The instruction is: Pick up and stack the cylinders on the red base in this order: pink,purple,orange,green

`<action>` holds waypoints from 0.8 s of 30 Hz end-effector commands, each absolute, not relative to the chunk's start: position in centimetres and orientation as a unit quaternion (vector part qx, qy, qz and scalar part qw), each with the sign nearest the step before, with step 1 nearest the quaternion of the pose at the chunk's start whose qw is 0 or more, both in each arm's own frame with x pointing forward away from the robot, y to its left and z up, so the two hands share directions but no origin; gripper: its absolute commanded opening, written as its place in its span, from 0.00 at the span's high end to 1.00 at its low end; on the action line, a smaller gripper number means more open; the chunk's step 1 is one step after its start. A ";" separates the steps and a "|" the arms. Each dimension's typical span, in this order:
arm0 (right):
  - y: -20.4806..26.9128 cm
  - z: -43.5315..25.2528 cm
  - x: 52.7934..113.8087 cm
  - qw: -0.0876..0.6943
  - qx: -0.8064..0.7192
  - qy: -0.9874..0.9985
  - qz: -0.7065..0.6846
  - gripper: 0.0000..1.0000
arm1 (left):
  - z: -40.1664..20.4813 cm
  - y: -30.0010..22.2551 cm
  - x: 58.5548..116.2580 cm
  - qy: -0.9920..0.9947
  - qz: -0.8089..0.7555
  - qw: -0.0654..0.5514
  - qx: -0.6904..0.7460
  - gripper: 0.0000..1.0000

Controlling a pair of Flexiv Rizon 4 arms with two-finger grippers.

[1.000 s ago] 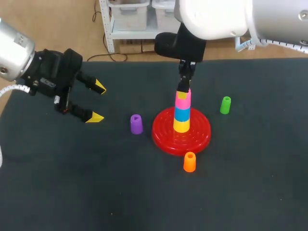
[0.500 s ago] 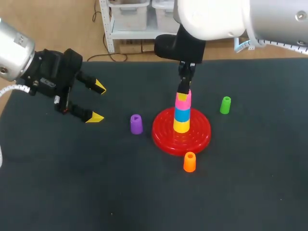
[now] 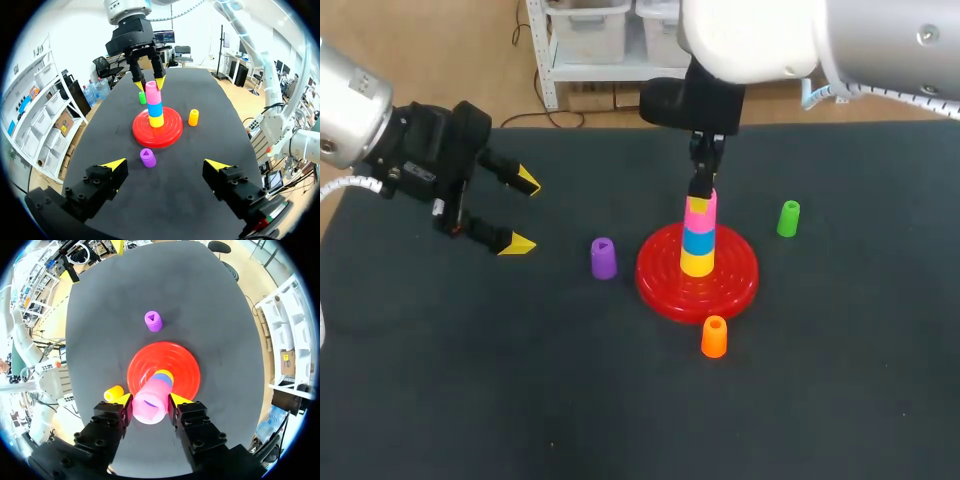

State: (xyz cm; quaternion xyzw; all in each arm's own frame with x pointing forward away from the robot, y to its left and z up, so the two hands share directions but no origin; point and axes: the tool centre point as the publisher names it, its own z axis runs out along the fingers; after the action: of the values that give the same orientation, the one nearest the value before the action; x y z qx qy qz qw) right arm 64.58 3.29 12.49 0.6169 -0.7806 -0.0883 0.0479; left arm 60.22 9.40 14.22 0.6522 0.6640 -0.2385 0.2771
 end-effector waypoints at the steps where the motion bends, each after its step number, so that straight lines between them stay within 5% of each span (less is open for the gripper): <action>1: 3.5 11.3 65.0 0.055 0.618 -0.779 -0.090 1.00 | 14.2 9.4 60.2 0.664 -0.238 0.277 0.652 0.00; 12: 3.4 12.3 64.6 0.032 0.612 -0.785 -0.087 1.00 | 14.2 9.4 60.2 0.664 -0.238 0.277 0.652 0.00; 14: 3.3 12.8 64.5 0.021 0.612 -0.786 -0.086 0.23 | 14.2 9.4 60.2 0.664 -0.238 0.277 0.652 0.00; 15: 3.3 13.1 64.5 0.014 0.610 -0.788 -0.085 0.00 | 14.2 9.4 60.2 0.664 -0.238 0.277 0.652 0.00; 24: 4.1 15.6 64.1 -0.013 0.620 -0.780 -0.080 0.00 | 14.2 9.4 60.2 0.664 -0.238 0.277 0.652 0.00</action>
State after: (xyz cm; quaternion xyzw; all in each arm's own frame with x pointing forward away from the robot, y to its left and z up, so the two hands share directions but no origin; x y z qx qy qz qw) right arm 65.10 4.28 14.92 0.6196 -0.7793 -0.0937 0.0049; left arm 60.22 9.39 14.22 0.6522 0.6640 -0.2385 0.2771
